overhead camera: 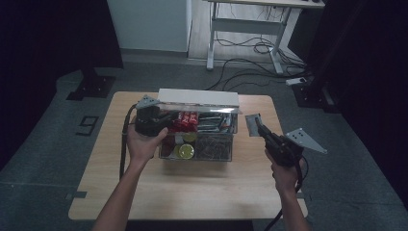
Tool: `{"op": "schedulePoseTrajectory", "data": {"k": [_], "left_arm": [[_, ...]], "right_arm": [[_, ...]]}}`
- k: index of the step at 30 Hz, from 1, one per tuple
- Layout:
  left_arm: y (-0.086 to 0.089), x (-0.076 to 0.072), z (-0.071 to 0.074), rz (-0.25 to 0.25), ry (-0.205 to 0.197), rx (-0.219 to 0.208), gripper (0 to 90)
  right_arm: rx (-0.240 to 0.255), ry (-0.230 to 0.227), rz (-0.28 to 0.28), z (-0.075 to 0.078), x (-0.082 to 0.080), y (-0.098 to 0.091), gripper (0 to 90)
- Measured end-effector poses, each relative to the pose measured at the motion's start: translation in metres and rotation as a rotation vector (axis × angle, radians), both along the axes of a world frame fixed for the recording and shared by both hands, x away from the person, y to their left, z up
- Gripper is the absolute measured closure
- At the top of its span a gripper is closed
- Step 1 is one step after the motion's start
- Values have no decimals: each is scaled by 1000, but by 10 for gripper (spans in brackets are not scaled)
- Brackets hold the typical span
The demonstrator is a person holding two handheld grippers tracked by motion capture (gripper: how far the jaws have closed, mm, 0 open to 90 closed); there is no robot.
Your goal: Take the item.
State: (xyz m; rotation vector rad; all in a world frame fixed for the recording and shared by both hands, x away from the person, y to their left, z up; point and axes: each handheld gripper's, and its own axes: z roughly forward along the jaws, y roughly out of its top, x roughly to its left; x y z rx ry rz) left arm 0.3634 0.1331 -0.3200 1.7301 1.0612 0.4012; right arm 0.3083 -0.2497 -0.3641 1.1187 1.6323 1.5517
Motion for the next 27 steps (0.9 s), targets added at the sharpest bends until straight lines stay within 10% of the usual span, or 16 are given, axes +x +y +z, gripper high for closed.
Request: {"op": "schedulePoseTrajectory", "data": {"k": [27], "left_arm": [[-1, -1, 0, -2, -4, 7, 898]], "right_arm": [[-3, 52, -34, -26, 2, -15, 892]]}}
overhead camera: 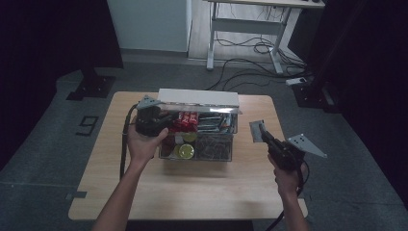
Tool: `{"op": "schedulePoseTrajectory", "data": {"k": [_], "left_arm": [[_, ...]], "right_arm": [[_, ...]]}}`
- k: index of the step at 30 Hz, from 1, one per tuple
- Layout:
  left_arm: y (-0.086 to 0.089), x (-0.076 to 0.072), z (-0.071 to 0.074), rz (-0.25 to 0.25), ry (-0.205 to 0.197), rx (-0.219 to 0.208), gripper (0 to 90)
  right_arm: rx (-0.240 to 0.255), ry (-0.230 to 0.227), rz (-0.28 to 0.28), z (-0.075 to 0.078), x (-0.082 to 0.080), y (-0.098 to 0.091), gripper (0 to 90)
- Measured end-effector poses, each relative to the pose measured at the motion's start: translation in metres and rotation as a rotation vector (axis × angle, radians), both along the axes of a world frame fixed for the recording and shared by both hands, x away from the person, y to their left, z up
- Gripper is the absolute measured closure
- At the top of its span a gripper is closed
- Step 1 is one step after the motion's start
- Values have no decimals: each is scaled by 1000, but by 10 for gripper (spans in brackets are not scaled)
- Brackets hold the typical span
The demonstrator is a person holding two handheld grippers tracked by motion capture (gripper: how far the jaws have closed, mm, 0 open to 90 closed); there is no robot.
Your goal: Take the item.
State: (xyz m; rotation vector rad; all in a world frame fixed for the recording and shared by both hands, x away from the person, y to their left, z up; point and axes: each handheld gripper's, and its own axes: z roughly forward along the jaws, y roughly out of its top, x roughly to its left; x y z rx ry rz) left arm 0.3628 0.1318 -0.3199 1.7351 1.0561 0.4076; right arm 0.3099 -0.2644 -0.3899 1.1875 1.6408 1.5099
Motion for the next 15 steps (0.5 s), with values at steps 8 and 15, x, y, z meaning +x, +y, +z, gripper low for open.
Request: {"op": "schedulePoseTrajectory", "data": {"k": [8, 15], "left_arm": [[-1, 0, 0, 0, -1, 4, 898], [-1, 0, 1, -1, 1, 9, 897]], "right_arm": [[-10, 33, -14, -14, 2, -4, 892], [-14, 48, -22, -22, 3, -7, 892]]}}
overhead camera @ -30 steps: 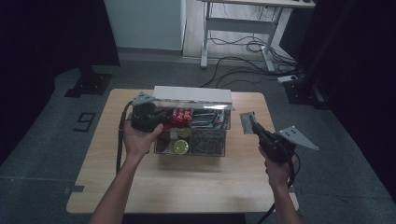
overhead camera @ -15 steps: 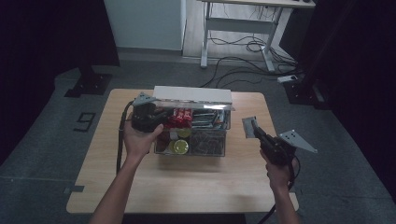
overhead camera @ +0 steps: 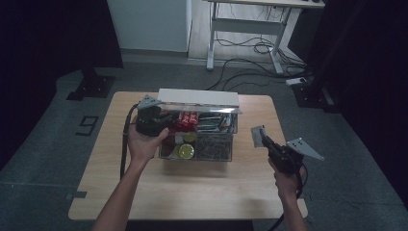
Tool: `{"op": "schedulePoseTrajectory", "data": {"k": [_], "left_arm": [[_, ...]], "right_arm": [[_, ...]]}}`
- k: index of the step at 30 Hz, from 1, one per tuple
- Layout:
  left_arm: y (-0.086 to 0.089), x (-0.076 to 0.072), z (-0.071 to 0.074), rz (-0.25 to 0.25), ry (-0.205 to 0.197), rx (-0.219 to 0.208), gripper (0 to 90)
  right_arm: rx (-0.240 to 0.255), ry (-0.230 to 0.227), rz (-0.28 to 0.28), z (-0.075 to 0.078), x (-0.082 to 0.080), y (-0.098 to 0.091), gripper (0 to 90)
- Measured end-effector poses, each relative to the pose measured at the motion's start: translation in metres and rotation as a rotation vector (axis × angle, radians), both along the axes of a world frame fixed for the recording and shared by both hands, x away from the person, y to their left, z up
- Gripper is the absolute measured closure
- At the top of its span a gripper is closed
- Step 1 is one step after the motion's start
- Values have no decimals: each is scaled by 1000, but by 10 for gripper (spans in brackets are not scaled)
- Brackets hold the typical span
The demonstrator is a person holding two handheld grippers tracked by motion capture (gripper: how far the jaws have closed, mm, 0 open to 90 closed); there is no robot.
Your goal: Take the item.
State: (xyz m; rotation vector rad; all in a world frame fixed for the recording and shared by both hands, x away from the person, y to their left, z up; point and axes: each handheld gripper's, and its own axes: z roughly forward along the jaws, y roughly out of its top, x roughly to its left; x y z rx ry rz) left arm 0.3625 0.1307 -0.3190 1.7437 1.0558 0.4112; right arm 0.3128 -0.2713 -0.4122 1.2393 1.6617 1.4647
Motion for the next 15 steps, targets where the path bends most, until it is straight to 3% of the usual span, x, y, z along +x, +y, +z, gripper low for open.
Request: {"op": "schedulePoseTrajectory", "data": {"k": [15], "left_arm": [[0, 0, -2, 3, 1, -2, 895]], "right_arm": [[3, 36, -15, -17, 3, -5, 892]]}}
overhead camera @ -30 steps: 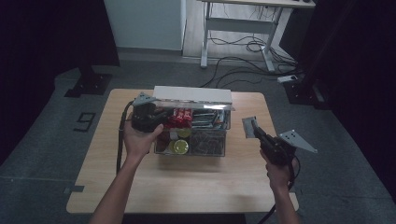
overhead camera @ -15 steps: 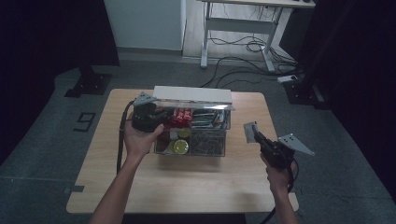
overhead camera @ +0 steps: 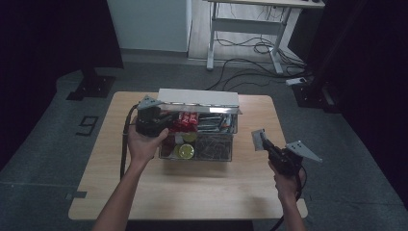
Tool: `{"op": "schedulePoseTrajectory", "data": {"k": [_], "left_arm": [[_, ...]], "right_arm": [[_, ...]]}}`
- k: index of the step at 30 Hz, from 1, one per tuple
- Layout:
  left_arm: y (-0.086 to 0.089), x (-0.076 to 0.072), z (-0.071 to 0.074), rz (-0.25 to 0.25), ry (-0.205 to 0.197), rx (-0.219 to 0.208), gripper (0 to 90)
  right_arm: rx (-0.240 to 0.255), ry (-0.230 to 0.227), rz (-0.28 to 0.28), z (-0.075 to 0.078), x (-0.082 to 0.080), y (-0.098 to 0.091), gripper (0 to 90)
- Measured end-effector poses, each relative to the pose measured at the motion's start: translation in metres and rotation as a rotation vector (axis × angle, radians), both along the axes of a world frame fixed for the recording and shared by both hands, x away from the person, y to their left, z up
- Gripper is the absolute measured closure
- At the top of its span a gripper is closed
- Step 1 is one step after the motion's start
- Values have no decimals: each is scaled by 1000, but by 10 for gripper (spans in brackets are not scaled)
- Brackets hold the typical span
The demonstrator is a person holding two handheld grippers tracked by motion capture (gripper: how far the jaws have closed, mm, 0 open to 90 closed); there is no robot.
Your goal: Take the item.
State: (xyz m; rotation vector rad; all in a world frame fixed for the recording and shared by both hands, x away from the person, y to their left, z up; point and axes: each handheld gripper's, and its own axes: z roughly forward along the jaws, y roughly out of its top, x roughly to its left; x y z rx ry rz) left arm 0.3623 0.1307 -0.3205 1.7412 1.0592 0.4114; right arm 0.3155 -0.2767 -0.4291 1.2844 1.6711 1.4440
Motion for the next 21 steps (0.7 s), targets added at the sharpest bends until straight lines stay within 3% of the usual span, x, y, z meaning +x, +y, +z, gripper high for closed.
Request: {"op": "schedulePoseTrajectory", "data": {"k": [21], "left_arm": [[-1, 2, -8, -5, 10, 2, 890]], "right_arm": [[-18, 45, 22, -21, 3, 10, 892]]}}
